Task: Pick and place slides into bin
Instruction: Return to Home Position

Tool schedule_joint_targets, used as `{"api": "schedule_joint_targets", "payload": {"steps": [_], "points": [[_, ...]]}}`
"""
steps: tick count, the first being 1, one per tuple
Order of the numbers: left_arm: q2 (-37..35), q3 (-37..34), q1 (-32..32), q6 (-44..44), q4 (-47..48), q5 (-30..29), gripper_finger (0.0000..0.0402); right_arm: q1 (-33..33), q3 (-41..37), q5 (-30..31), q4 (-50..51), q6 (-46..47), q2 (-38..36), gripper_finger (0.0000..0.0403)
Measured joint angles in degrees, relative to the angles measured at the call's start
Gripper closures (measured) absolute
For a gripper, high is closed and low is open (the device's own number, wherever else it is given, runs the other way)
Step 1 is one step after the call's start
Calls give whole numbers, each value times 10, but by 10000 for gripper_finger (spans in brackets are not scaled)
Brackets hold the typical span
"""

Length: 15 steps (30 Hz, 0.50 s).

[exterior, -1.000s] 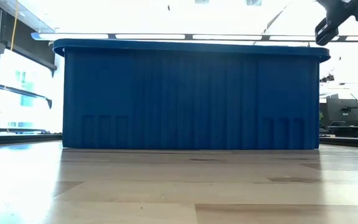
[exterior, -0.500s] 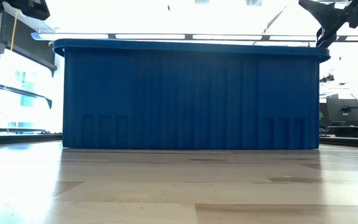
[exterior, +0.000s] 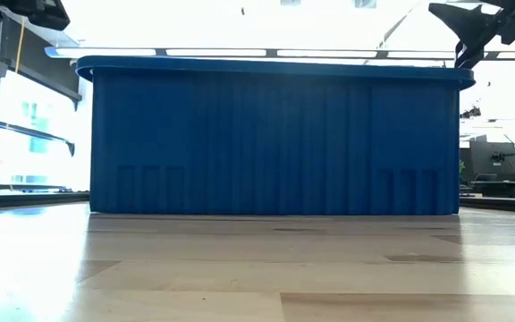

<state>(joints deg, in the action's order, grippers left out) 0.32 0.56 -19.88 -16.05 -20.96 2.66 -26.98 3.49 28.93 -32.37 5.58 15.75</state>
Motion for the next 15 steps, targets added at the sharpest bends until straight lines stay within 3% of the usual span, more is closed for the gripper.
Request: {"api": "schedule_joint_targets", "payload": {"steps": [15], "points": [[0,0,0,29,146,2,211,0,0,-1,4,-1,0,263]]}}
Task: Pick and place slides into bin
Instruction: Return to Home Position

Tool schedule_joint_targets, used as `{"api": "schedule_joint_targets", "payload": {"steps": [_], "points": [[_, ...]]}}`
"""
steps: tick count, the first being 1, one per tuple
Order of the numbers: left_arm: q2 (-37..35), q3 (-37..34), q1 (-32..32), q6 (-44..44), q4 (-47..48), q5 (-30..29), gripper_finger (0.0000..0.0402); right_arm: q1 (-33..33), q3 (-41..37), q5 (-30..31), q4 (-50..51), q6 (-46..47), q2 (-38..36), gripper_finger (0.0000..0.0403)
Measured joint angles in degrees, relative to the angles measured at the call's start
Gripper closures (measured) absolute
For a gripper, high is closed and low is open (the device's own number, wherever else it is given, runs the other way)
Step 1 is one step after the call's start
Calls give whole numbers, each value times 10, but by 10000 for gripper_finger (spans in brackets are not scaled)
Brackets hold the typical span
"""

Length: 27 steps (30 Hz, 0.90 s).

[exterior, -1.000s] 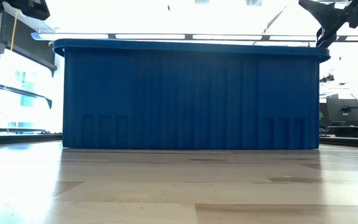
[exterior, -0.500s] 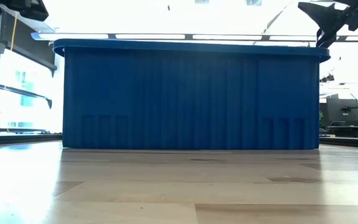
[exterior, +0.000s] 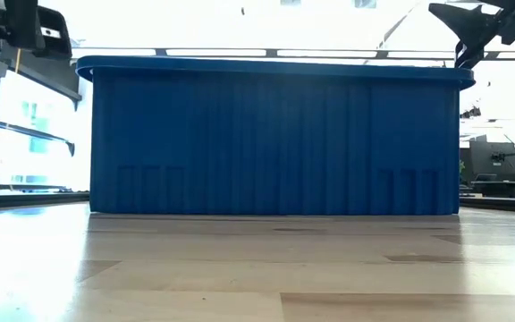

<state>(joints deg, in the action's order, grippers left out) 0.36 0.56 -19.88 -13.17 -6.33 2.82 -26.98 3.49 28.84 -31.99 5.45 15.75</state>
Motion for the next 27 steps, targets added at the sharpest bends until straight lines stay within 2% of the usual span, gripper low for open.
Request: {"api": "schedule_joint_targets", "payload": {"steps": [11,19,25,27], "points": [[0,0,0,0,40,14,211,0,0,-1,0,0,0,263],[0,0,0,0,30,118,211,0,0,-1,0,0,0,263],[0,0,0,0,23,232,211,0,0,-1,0,0,0,263],[0,0,0,0,23,246,211,0,0,-1,0,0,0,263]]}}
